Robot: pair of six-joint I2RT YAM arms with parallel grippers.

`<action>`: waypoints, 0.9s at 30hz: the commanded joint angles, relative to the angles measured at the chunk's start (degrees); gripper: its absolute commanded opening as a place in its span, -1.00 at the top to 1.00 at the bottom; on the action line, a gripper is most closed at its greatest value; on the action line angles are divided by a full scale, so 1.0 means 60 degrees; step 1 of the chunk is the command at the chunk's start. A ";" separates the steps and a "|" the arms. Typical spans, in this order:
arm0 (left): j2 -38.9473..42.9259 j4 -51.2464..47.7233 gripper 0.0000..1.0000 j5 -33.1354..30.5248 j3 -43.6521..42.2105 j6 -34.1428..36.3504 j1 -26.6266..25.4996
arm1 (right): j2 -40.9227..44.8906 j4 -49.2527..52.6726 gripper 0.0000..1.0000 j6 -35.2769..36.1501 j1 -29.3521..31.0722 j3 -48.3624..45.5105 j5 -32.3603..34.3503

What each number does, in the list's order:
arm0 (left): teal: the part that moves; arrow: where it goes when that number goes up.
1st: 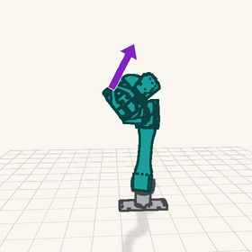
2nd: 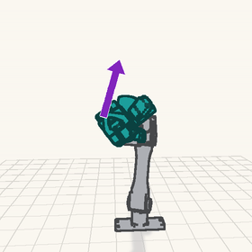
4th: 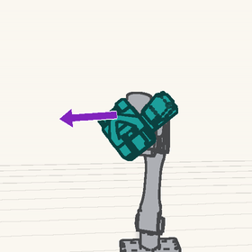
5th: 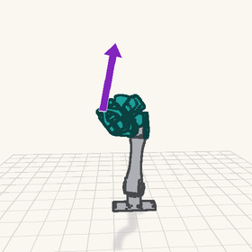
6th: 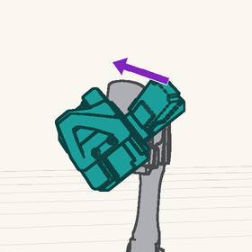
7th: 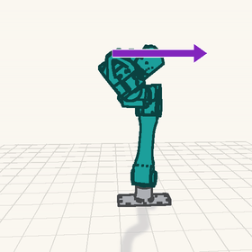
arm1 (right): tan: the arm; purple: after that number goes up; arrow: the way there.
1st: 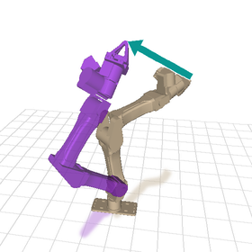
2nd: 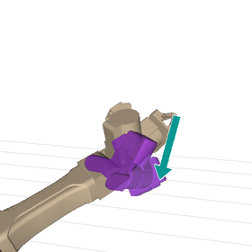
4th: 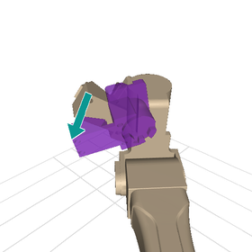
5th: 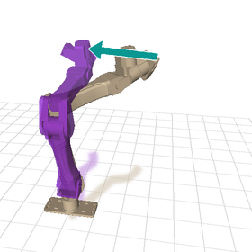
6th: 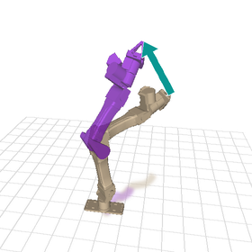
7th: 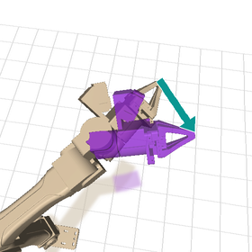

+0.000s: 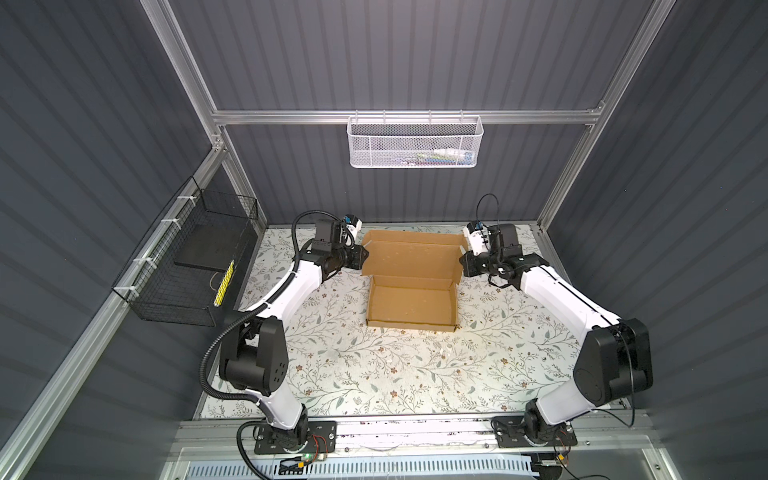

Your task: Fold the paper box

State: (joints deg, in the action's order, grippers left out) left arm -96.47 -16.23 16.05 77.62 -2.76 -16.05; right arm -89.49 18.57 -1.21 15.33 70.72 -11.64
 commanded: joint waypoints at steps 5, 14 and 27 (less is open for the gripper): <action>-0.0255 0.0326 0.58 0.0401 -0.0250 -0.0497 0.0039 | 0.0311 -0.0209 0.88 -0.0134 0.0081 -0.0219 0.0123; -0.0335 0.0643 0.61 0.0720 -0.0266 -0.0746 0.0039 | 0.0348 -0.0135 0.88 -0.0091 0.0155 -0.0171 0.0155; -0.0263 0.1042 0.81 0.1000 -0.0493 -0.1331 0.0039 | 0.0428 -0.0136 0.88 -0.0285 0.0285 -0.0255 0.0336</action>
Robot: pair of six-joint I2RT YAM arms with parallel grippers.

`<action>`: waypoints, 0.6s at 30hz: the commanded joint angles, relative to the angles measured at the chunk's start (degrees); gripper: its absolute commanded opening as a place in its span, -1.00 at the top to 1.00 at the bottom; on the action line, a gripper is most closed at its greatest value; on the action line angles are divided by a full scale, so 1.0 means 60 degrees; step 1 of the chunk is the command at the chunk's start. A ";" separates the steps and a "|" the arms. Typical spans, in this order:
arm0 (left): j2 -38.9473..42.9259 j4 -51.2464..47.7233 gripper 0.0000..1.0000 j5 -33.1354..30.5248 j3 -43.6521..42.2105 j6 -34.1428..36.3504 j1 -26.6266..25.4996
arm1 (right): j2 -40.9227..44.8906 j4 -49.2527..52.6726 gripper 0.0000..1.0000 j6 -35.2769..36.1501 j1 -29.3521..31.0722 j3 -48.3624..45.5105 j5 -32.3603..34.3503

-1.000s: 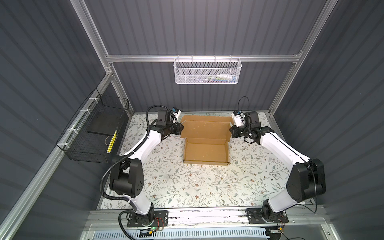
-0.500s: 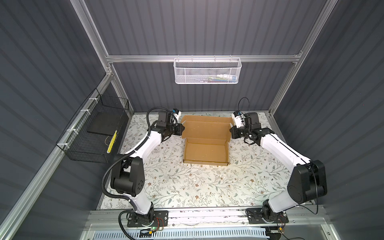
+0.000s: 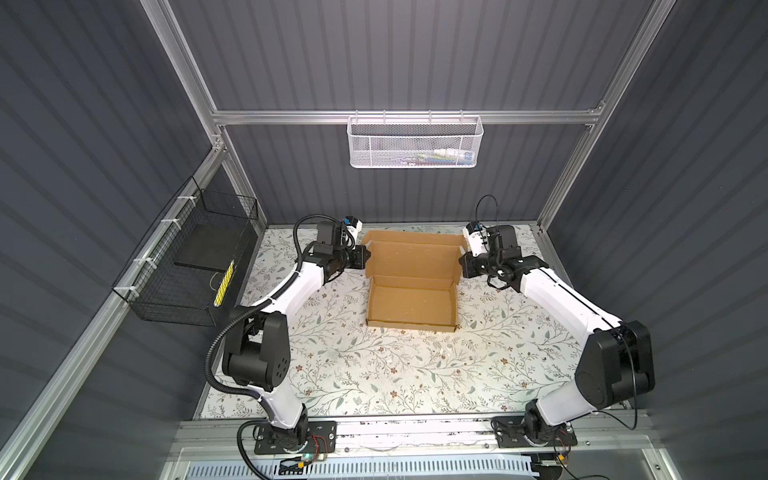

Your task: Fold the paper box

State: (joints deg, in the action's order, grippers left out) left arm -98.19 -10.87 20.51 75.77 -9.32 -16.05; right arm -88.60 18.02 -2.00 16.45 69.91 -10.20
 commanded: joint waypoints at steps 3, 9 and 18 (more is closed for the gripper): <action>0.0084 0.0201 0.86 0.0301 -0.0243 -0.0368 0.0039 | 0.0308 -0.0095 0.88 -0.0244 0.0143 -0.0184 0.0131; 0.0219 0.0473 0.93 0.0331 -0.0609 -0.0597 0.0024 | 0.0365 -0.0103 0.88 -0.0398 0.0269 -0.0176 0.0258; 0.0541 0.0979 0.95 -0.0183 -0.1389 -0.0717 -0.0244 | 0.0465 -0.0291 0.88 -0.0900 0.0450 -0.0495 0.0651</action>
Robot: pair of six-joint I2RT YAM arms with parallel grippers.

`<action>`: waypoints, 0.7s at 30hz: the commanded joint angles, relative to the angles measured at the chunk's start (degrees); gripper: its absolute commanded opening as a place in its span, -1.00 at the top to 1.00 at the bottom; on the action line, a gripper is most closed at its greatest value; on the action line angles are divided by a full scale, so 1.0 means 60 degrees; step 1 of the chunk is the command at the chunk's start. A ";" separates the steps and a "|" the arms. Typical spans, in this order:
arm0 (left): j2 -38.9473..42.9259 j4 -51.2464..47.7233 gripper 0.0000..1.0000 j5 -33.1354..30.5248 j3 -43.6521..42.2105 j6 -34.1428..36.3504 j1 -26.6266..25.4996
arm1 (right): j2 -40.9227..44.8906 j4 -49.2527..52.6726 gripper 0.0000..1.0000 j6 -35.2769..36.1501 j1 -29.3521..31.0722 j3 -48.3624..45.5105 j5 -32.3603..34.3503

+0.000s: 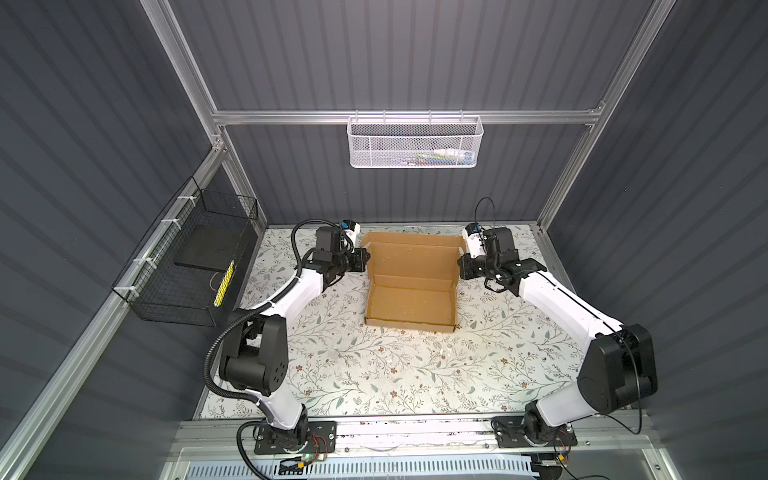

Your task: Fold the paper box

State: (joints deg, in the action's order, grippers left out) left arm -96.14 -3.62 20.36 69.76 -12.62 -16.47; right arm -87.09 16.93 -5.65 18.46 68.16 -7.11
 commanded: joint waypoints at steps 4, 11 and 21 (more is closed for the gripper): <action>0.0416 0.0062 0.96 -0.0604 -0.0732 -0.0261 -0.0353 | 0.0385 -0.0283 0.88 -0.0491 0.0239 -0.0506 0.0395; 0.0757 0.0333 0.99 -0.1056 -0.1194 -0.0344 -0.0518 | 0.0779 -0.0618 0.87 -0.0717 0.0518 -0.1190 0.0839; 0.1308 0.0661 1.00 -0.1372 -0.1920 -0.0423 -0.0637 | 0.1402 -0.1353 0.86 -0.0929 0.0947 -0.2320 0.1377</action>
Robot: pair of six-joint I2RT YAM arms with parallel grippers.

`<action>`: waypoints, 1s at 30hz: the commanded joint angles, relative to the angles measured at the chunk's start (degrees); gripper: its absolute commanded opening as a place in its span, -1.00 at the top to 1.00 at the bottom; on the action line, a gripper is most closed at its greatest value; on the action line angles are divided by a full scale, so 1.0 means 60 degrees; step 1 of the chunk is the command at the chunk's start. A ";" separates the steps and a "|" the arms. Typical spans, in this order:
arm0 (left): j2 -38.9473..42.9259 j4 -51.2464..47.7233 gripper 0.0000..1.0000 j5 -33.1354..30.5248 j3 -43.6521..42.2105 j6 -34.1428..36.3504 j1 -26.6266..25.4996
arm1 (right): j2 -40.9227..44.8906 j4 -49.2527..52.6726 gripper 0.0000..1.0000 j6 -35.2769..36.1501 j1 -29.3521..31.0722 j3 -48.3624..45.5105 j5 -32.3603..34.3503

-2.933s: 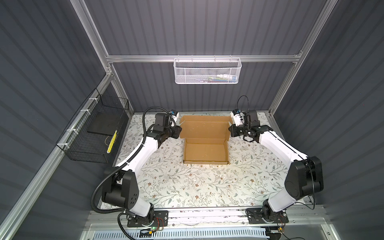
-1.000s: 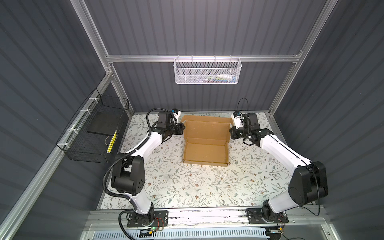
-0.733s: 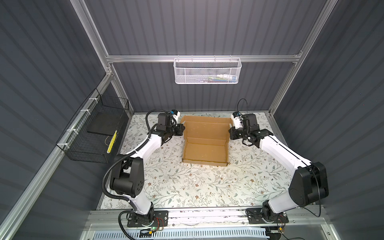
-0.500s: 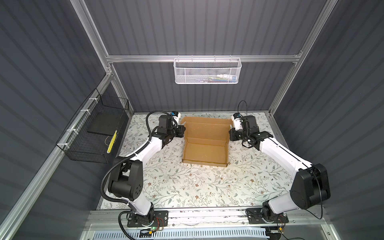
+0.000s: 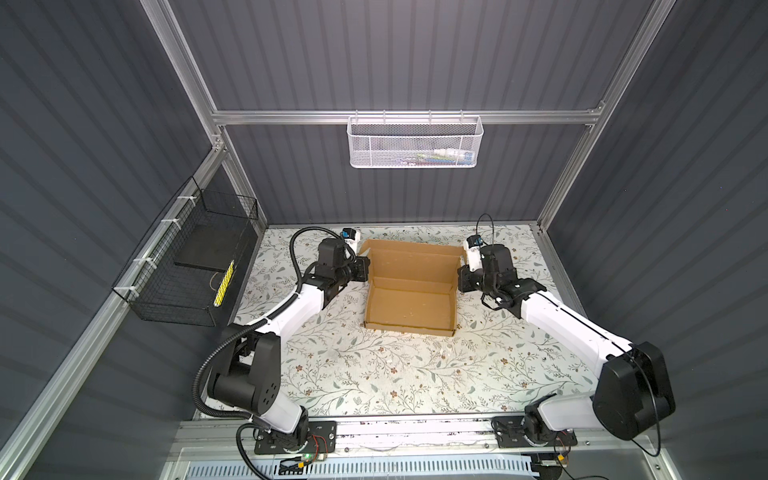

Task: Fold the paper box
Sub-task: 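Push the side walls inward and drag the box toward the robot with both grippers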

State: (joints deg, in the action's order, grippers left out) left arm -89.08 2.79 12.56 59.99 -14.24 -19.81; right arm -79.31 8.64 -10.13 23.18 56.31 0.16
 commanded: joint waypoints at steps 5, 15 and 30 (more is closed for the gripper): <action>0.0328 -0.0168 1.00 -0.0193 -0.0677 -0.0307 -0.0168 | 0.0302 -0.0292 0.86 -0.0296 0.0382 -0.0795 0.0370; 0.0690 0.0358 0.99 -0.0642 -0.1314 -0.0606 -0.0286 | 0.0430 -0.0565 0.86 -0.0384 0.0695 -0.1151 0.0773; 0.0944 0.0842 0.90 -0.0848 -0.1915 -0.1098 -0.0448 | 0.0700 -0.0883 0.86 -0.0663 0.1048 -0.1788 0.1084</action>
State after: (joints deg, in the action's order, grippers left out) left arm -84.09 10.55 7.25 50.37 -19.11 -21.82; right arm -75.40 0.67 -13.06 28.73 47.35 7.05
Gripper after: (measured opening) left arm 0.050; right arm 0.071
